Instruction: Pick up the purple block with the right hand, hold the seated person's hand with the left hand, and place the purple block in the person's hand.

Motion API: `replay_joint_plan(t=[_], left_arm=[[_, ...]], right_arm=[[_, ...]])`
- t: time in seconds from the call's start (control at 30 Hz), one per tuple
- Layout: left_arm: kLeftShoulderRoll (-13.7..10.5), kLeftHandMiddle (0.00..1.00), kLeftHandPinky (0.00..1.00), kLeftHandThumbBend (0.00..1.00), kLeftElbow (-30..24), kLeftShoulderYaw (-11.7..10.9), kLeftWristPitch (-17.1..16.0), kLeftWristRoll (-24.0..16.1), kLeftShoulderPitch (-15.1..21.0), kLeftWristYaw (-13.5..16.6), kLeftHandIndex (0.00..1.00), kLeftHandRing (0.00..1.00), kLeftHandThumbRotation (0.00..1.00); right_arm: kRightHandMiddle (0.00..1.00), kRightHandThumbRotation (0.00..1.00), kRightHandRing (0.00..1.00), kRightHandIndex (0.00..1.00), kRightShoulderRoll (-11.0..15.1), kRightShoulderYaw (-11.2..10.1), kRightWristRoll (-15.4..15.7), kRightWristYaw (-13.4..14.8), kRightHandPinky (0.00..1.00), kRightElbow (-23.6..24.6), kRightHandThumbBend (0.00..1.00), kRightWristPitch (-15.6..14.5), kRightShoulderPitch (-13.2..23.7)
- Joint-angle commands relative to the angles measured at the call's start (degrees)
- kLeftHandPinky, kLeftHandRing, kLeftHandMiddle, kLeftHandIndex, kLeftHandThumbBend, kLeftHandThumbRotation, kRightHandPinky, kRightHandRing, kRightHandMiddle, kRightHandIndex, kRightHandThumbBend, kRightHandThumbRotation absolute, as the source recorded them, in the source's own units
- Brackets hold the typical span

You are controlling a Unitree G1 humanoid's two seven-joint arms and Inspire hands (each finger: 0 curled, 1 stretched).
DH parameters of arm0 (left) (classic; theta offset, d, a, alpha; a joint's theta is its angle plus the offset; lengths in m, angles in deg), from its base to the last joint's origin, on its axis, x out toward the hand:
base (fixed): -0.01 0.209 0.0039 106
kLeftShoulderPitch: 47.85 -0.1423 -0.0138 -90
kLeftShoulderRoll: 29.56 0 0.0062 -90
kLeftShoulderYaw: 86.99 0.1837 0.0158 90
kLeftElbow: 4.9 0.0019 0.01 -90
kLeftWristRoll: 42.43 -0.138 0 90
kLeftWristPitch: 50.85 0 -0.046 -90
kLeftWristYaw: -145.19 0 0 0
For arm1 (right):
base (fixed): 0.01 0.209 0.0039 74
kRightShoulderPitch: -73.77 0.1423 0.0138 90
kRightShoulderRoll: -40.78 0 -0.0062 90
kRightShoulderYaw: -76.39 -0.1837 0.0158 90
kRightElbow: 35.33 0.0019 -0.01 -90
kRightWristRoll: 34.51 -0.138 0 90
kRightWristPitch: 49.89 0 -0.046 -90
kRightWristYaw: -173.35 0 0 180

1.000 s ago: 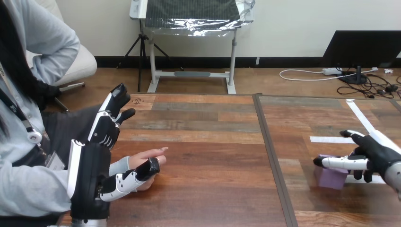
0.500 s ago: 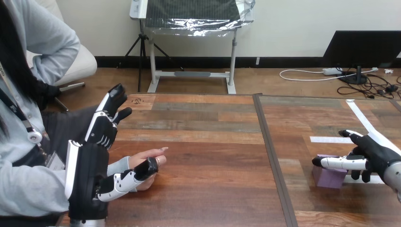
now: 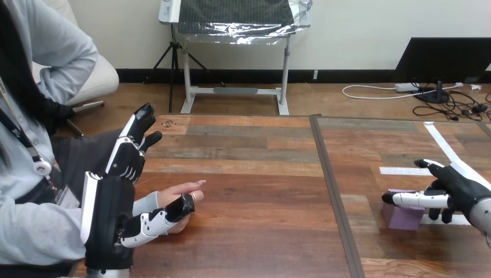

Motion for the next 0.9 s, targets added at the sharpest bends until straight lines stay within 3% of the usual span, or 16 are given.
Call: replay_joint_plan(t=[0.0, 0.1, 0.23, 0.6, 0.7, 0.87], left_arm=[[0.45, 0.93, 0.85, 1.0, -1.64, -0.26, -1.23, 0.93, 2.27, -0.51, 0.9, 0.92, 0.57], [0.52, 0.93, 0.85, 1.0, -1.62, -0.33, -1.25, 0.95, 2.33, -0.63, 0.9, 0.92, 0.57], [0.6, 0.92, 0.84, 1.0, -1.64, -0.39, -1.19, 1.03, 2.36, -0.78, 0.89, 0.92, 0.58], [0.62, 0.93, 0.84, 1.0, -1.69, -0.63, -1.13, 0.67, 2.42, -0.95, 0.89, 0.92, 0.58], [0.69, 0.93, 0.84, 1.0, -1.86, -0.77, -0.91, 0.45, 2.35, -0.84, 0.89, 0.92, 0.58], [0.74, 0.93, 0.85, 1.0, -1.76, -0.79, -0.88, 0.5, 2.42, -0.84, 0.89, 0.92, 0.58]], right_arm=[[0.71, 0.46, 0.56, 0.95, -0.33, -0.13, -0.62, 0.25, 0.41, 1.36, 0.97, 1.44, 3.23], [0.77, 0.44, 0.64, 0.95, -0.3, -0.16, -0.68, 0.14, 0.5, 1.44, 0.96, 1.65, 3.26], [0.77, 0.43, 0.65, 0.95, -0.27, -0.06, -0.58, 0.22, 0.52, 1.49, 0.94, 1.8, 3.29], [0.58, 0.42, 0.5, 0.95, -0.14, -0.51, -1.27, -0.82, 0.37, 2.01, 0.92, 3.2, 3.22], [0.61, 0.42, 0.51, 0.95, -0.11, -0.61, -1.4, -1.12, 0.38, 2.08, 0.93, 3.56, 3.21], [0.72, 0.42, 0.67, 0.95, -0.06, -0.53, -1.31, -1.48, 0.51, 2.12, 0.94, 4.24, 3.17]])
